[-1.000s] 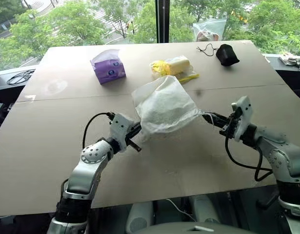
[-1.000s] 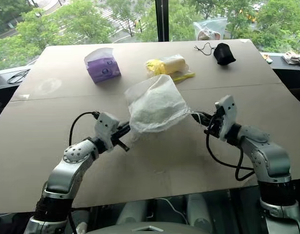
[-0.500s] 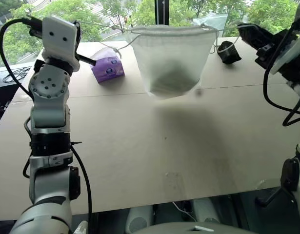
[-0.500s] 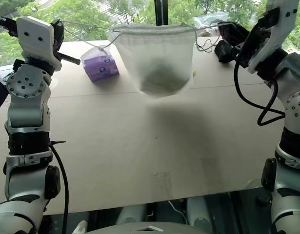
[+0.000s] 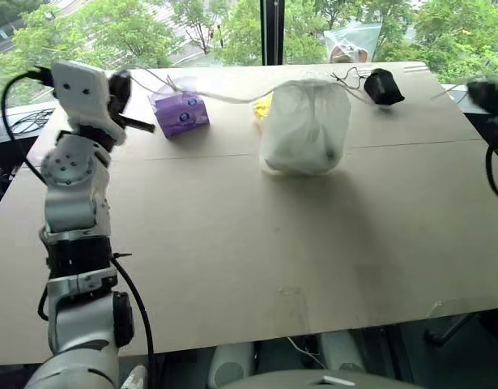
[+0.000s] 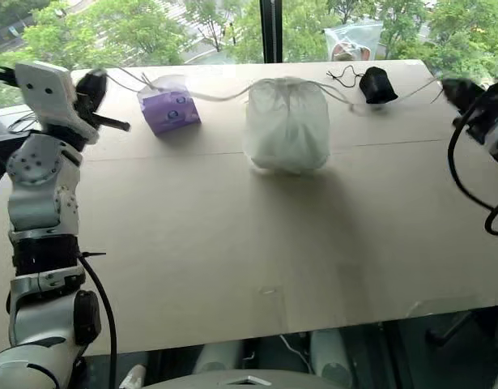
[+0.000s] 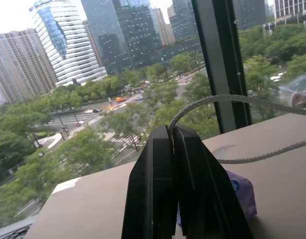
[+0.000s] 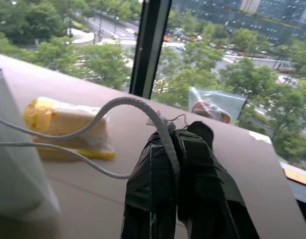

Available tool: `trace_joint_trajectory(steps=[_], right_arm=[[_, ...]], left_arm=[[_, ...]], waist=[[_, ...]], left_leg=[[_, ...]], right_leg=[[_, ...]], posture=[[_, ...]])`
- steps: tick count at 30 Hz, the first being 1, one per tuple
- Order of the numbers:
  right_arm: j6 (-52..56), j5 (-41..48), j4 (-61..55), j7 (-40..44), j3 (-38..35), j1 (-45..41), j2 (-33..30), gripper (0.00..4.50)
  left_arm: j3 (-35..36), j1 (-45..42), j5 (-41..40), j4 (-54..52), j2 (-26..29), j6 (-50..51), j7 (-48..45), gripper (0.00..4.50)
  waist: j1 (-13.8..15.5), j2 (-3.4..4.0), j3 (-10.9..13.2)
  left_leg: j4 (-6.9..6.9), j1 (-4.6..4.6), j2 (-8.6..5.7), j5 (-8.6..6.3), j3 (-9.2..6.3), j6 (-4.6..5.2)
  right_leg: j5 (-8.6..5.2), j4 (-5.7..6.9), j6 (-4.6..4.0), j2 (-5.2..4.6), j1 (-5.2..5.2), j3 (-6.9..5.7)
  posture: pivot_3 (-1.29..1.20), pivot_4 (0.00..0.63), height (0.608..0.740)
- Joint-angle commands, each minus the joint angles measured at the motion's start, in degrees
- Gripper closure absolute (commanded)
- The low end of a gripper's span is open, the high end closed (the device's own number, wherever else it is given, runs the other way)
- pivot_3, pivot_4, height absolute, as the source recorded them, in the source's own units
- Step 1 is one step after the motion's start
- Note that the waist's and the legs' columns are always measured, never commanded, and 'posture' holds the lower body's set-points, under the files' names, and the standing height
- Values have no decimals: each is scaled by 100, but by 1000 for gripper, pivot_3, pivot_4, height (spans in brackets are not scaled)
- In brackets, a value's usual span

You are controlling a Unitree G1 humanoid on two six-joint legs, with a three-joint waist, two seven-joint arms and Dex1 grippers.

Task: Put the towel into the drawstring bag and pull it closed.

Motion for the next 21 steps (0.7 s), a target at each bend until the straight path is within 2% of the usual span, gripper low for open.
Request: trace_joint_trajectory(steps=[1,4,7,8,11,14,15,17,21], right_arm=[[-100,-503,-1096,496,1454,1059,42,4500],[-388,-1004,-906,338,2323,1102,601,4500],[-885,-1665,-565,519,2814,1233,629,4500],[-994,-1690,-464,443,2703,1265,708,4181],[-1165,-1558,-462,585,2335,1506,690,3186],[-1328,-1391,-965,791,1818,2106,531,1786],[-1227,-1194,-1238,924,1574,2389,453,1199],[-1061,-947,-1643,1215,1226,2888,249,334],[-998,-407,-2404,1752,71,3982,17,334]], left_arm=[[-1147,1175,-715,-942,-655,776,-1057,4408],[-1418,1458,-666,-630,-1066,987,-1029,4408],[-1437,1638,-660,-583,-1111,925,-1242,4408],[-1330,1769,-879,-682,-1060,1005,-1466,4470],[-1142,2130,-1156,-932,-823,1157,-1862,3744],[-945,2661,-1251,-1421,-511,1298,-1975,2429],[-836,2887,-1349,-1653,-402,1382,-2043,1859],[-655,3245,-1584,-2045,-229,1528,-2204,1076],[82,4186,-2266,-3095,203,1964,-2416,1076]], waist=[[-37,3,1],[-92,-2,7],[-102,-2,9],[-97,-1,9],[-104,0,8],[-91,0,8],[-81,1,8],[-58,1,8],[-11,1,7]], left_leg=[[1,-6,0,0,0,0],[21,-6,0,-3,1,7],[32,-3,-5,-1,-7,9],[35,1,-4,-1,-9,8],[36,6,-1,-1,-1,8],[35,0,8,-2,-1,8],[34,-4,11,-2,-4,8],[30,-8,15,-5,-6,7],[22,-2,17,-10,-5,12]], right_leg=[[0,1,1,-2,-8,3],[-7,9,16,5,-11,10],[4,14,18,27,-10,2],[5,21,16,29,-8,1],[5,25,16,29,-8,4],[4,21,16,26,-9,7],[4,16,17,25,-9,10],[3,13,16,20,-12,14],[-9,-3,29,13,-6,11]], posture=[[0,150,740],[0,150,740],[0,150,740],[0,150,740],[0,150,740],[0,150,740],[0,150,740],[0,150,740],[0,150,740]])
